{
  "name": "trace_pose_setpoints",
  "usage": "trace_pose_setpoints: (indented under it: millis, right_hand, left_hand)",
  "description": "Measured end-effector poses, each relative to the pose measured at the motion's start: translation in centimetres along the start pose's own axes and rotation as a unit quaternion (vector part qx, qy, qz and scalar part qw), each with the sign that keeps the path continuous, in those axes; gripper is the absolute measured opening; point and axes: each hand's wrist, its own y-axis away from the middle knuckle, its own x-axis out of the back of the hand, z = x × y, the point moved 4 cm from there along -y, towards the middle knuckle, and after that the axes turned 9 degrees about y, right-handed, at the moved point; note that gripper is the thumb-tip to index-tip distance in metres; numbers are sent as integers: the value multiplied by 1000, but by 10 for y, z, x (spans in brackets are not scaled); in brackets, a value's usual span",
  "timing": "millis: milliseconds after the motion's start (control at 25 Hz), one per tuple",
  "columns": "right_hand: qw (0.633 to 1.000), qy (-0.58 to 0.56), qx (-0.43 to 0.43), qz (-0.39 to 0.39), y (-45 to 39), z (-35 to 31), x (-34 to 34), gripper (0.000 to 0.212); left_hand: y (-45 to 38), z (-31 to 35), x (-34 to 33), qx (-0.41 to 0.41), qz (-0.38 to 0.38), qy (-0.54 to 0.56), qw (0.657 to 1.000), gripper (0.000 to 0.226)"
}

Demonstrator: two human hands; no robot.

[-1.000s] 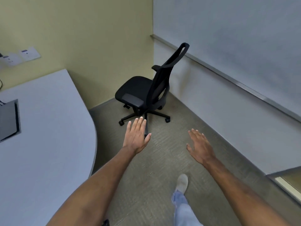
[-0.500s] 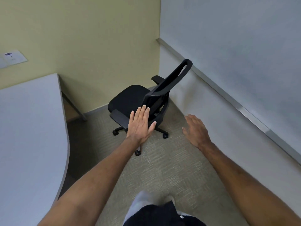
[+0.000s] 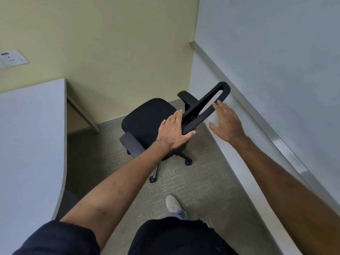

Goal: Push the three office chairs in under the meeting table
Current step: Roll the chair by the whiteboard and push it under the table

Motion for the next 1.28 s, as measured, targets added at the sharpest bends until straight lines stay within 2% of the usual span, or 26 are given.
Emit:
trace_pose_setpoints:
  millis: [160,320,480,560,640,840,1120,1280]
  right_hand:
    - [997,20,58,-49,-60,22,-4,93]
    - [982,66,161,-76,-114,25,-14,100]
    - [950,106,292,-33,-144,31,-14,80]
    - [925,118,357,-45,-161,30,-15,73]
    - [902,126,405,-83,-174,26,-20,79]
    - [861,130,465,-161,-203,18,-23,92]
    - [815,125,538,-175,-245,-13,-27,91]
    - [797,127,568,-163,-271,-47,-33,89]
  left_hand:
    - [-31,-1,-11,51,-77,17,996,108]
    - [-39,-8,-10,82,-74,27,993,106]
    - [-38,-7,-7,97,-87,1,991,103]
    - [-39,-8,-9,100,-86,-4,991,101]
    - [-39,-9,-9,113,-75,-1,991,101]
    - [-41,-7,-13,152,-66,27,986,104]
    - [-50,-19,-10,213,-24,3,977,110]
    - [-54,-41,5,249,38,-18,967,105]
